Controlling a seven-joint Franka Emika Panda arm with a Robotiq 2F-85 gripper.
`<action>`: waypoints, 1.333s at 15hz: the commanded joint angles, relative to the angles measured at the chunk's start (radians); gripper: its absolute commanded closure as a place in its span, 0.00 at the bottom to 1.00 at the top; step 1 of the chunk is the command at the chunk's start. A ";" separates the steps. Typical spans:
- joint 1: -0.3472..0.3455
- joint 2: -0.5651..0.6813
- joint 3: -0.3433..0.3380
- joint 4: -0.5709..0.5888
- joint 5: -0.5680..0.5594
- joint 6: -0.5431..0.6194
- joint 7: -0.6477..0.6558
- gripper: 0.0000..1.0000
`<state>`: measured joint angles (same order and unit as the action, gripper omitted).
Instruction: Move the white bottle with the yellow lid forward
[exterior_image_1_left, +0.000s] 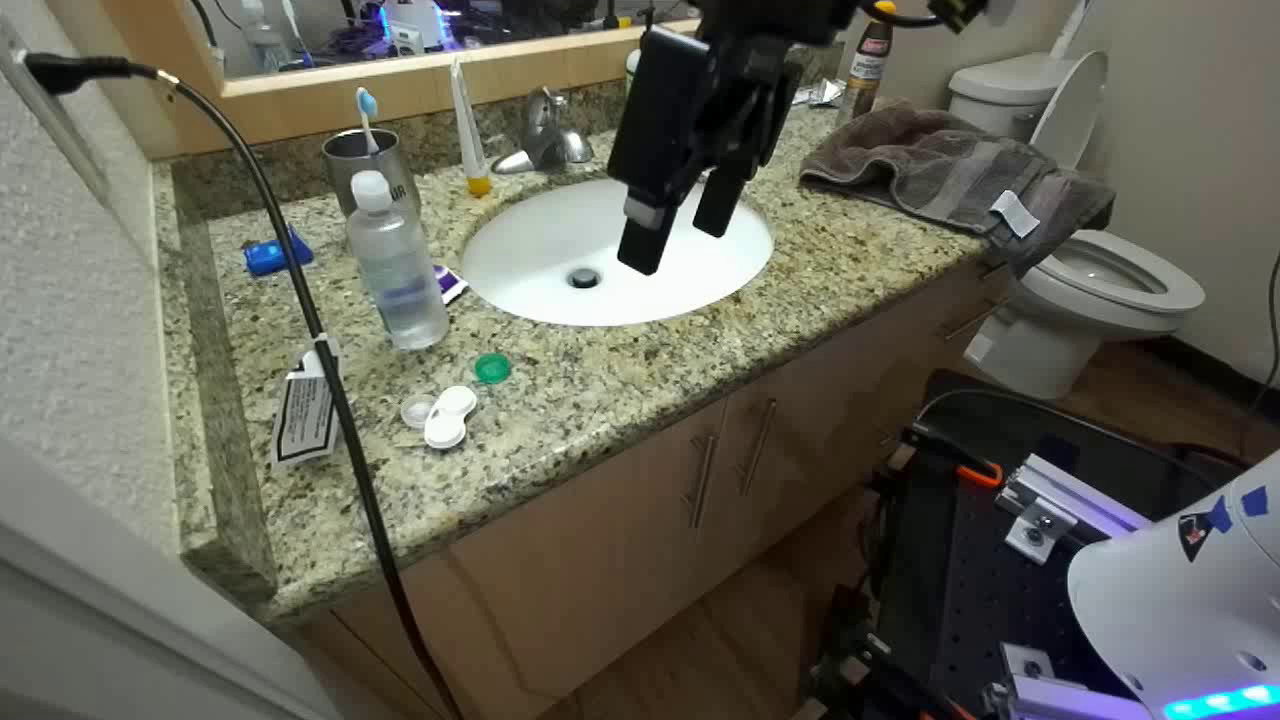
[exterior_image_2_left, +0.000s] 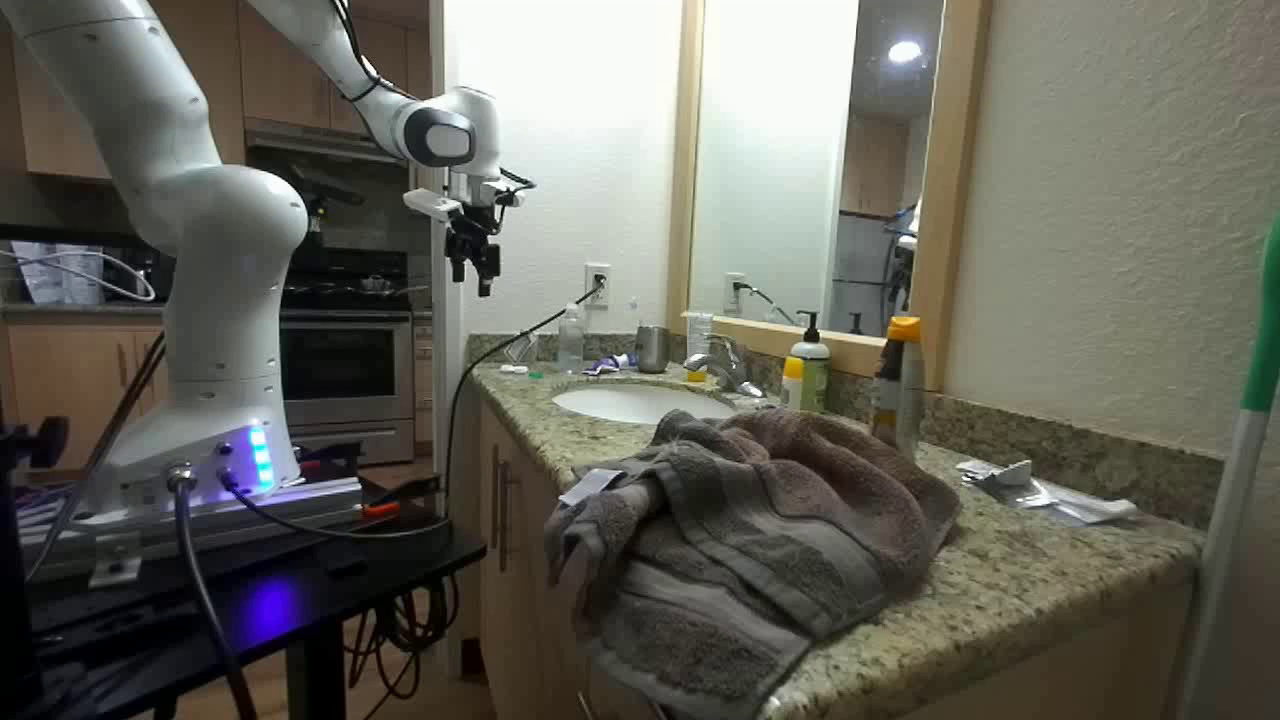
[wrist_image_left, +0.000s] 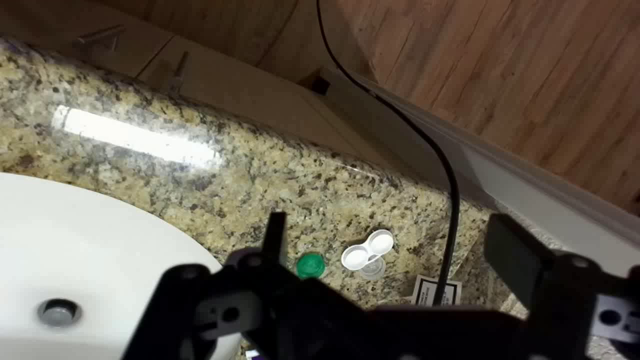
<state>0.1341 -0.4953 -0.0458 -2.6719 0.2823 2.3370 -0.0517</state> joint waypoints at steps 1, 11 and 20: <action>-0.011 0.000 0.010 0.002 0.005 -0.005 -0.004 0.00; -0.229 0.065 -0.114 0.106 0.015 0.247 0.143 0.00; -0.323 0.314 -0.101 0.213 -0.070 0.456 0.337 0.00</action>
<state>-0.1367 -0.3649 -0.1505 -2.5672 0.2149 2.6863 0.2097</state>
